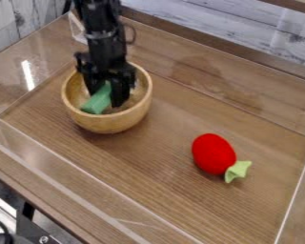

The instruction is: Remove the green object from the brown bowl and put it on the table

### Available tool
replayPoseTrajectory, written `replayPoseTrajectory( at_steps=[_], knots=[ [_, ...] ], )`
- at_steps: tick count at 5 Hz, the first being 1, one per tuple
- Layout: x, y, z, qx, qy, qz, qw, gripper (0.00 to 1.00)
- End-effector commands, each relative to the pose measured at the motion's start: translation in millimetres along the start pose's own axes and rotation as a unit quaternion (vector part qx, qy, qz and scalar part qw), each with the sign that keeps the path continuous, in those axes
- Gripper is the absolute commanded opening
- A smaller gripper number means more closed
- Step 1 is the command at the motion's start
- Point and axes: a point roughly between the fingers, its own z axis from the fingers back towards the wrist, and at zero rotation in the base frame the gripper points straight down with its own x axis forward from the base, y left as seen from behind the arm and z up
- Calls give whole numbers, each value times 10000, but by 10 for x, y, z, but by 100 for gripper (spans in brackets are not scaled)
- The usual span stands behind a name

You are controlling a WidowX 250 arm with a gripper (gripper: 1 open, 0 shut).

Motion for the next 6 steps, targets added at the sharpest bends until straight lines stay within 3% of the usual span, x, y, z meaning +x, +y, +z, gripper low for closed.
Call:
replayPoseTrajectory(
  at_steps=[1,2,3,4,6],
  knots=[
    [75,-84,452,67,-645,-149,9978,0],
    [63,-331,458,26,-697,-353,9969,0],
    [-23,-505,336,30,-649,-248,9976,0],
    [-82,-704,169,49,-639,-101,9979,0],
    [-88,-970,-325,78,-513,-330,9981,0]
  ],
)
